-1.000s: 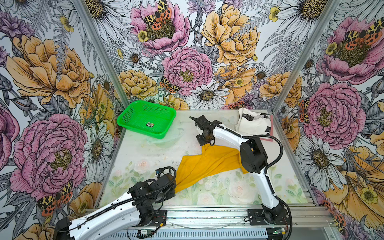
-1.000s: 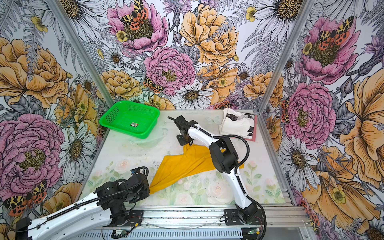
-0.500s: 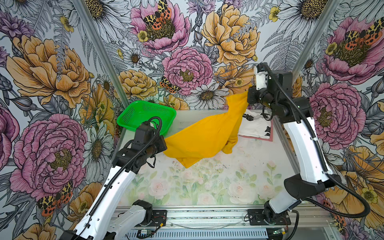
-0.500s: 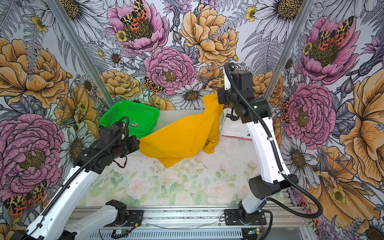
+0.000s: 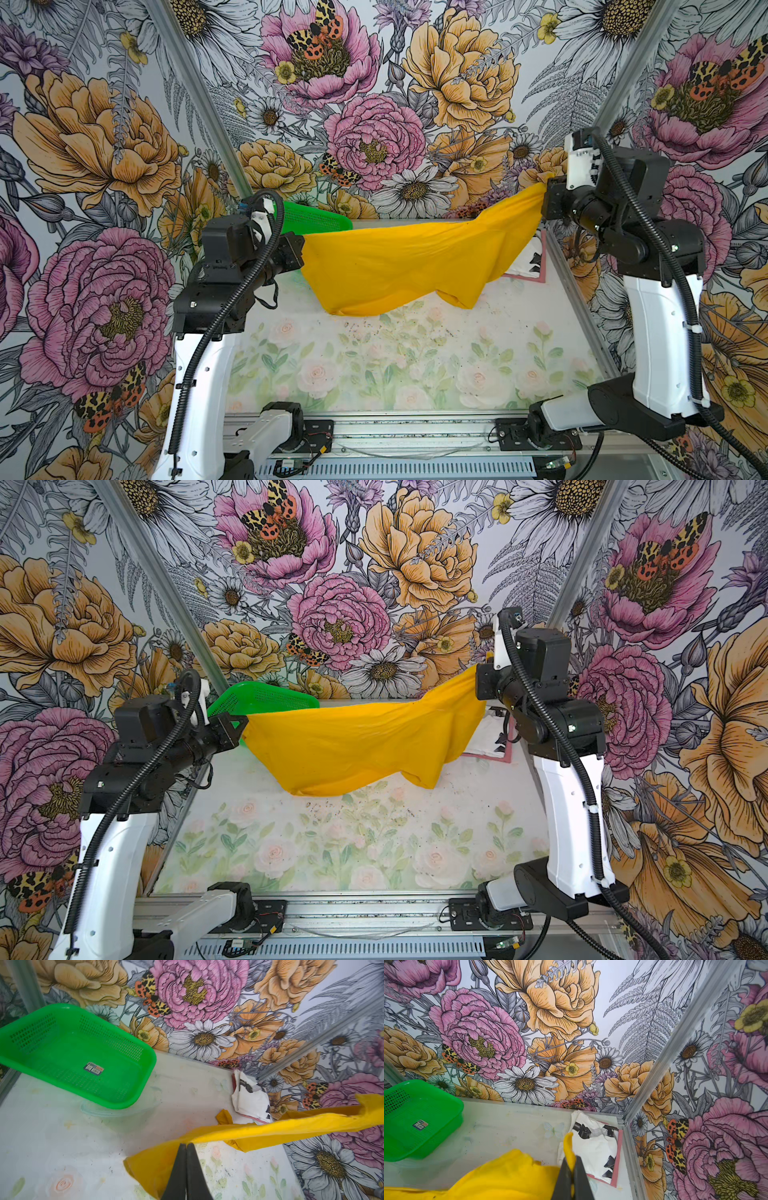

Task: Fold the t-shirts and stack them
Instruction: 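Lift the yellow t-shirt with both grippers and stretch it apart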

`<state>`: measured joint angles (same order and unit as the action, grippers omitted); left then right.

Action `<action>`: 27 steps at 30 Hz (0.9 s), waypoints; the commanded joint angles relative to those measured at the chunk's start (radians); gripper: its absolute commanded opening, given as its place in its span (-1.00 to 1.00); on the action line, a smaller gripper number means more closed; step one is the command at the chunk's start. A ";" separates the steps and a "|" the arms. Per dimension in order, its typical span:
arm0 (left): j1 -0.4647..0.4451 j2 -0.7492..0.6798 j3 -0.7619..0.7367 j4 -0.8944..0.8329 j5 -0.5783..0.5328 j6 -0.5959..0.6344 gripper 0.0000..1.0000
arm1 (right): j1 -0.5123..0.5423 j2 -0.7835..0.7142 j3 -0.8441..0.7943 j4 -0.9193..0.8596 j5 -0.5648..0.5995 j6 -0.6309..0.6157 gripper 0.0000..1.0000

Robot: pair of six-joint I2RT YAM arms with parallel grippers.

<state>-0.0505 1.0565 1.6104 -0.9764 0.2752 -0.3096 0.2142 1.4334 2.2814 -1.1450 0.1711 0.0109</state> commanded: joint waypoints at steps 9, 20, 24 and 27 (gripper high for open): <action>0.008 0.109 0.347 -0.045 0.159 0.070 -1.00 | -0.009 -0.069 0.155 0.023 -0.119 0.002 -1.00; 0.022 0.502 0.591 0.025 0.087 0.065 -1.00 | -0.096 0.366 0.459 0.015 -0.244 0.029 -1.00; 0.059 0.555 0.743 0.025 0.120 0.030 -1.00 | -0.111 0.384 0.556 0.100 -0.283 0.046 -1.00; 0.104 0.529 0.781 0.024 0.159 0.008 -1.00 | -0.122 0.322 0.556 0.168 -0.298 0.058 -1.00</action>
<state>0.0162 1.6737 2.3123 -0.9947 0.3904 -0.2657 0.1047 1.8961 2.7495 -1.1172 -0.0856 0.0433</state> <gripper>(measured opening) 0.050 0.053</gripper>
